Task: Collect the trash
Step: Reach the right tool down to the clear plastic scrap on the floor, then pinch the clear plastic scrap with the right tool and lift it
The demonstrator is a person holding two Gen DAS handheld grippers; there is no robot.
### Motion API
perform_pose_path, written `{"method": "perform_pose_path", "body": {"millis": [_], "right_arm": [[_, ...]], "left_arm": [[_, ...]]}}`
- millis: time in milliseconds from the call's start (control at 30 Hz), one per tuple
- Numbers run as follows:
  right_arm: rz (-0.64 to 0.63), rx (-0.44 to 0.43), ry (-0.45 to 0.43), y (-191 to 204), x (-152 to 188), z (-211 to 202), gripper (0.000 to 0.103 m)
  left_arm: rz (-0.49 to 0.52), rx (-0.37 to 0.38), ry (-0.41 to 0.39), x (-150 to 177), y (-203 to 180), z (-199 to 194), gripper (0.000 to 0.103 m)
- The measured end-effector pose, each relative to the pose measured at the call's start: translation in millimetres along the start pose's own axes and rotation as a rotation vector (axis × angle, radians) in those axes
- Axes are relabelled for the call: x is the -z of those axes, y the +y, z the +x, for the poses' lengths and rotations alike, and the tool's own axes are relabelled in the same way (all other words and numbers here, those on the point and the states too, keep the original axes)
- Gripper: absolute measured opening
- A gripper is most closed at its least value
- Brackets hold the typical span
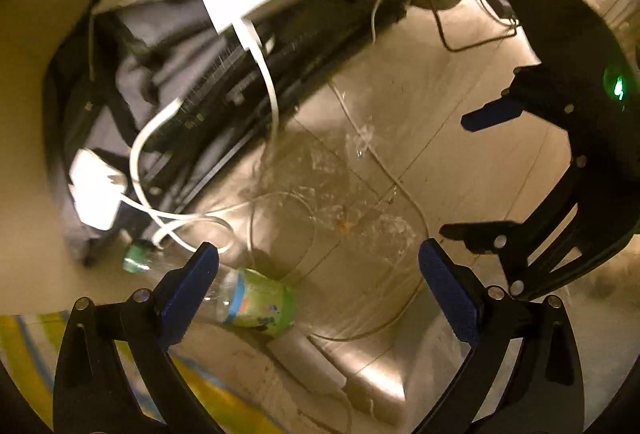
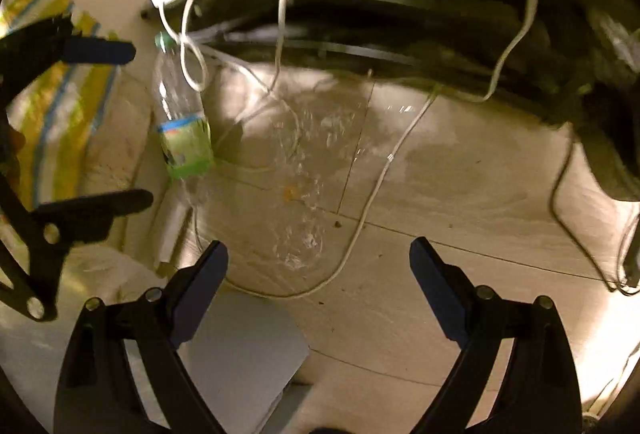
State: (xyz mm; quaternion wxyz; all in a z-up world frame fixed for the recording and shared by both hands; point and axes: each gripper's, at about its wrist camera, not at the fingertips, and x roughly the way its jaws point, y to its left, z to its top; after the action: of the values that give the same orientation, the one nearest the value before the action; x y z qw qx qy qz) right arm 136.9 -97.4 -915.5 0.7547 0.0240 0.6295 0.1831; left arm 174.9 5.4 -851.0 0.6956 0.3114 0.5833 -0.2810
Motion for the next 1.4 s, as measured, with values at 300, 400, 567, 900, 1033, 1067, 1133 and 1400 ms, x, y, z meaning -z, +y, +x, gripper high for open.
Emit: {"method": "perform_pose_path", "body": {"millis": [300, 400, 567, 900, 1033, 1067, 1133, 1400], "right_arm": [[-0.014, -0.027, 0.015, 2.7, 7.9, 66.6, 0.089], [-0.022, -0.022, 0.008, 5.0, 9.9, 78.6, 0.089], [-0.02, -0.026, -0.014, 10.8, 11.0, 93.9, 0.089], [-0.027, -0.03, 0.015, 22.0, 9.7, 122.2, 0.024], [-0.024, -0.051, 0.022, 19.1, 12.0, 116.9, 0.005], [-0.022, -0.045, 0.017, 18.2, 12.6, 113.3, 0.005], [-0.009, -0.044, 0.008, 15.0, 14.5, 102.6, 0.004], [0.027, -0.012, -0.054, 4.8, 12.4, 24.9, 0.004]], "left_arm": [[-0.029, 0.045, 0.021, 11.8, 4.7, 54.5, 0.097], [-0.024, 0.048, 0.02, 14.0, 2.5, 68.8, 0.097], [-0.007, 0.04, 0.01, 18.2, 2.3, 81.9, 0.097], [-0.053, 0.016, 0.012, 23.0, 16.3, 88.2, 0.097], [-0.049, 0.016, 0.008, 21.3, 13.5, 85.4, 0.097], [-0.048, 0.018, 0.006, 20.8, 12.2, 83.5, 0.097], [-0.044, 0.02, -0.002, 18.4, 9.5, 77.0, 0.097], [-0.014, 0.037, -0.063, -10.4, 3.6, 25.1, 0.097]]}}
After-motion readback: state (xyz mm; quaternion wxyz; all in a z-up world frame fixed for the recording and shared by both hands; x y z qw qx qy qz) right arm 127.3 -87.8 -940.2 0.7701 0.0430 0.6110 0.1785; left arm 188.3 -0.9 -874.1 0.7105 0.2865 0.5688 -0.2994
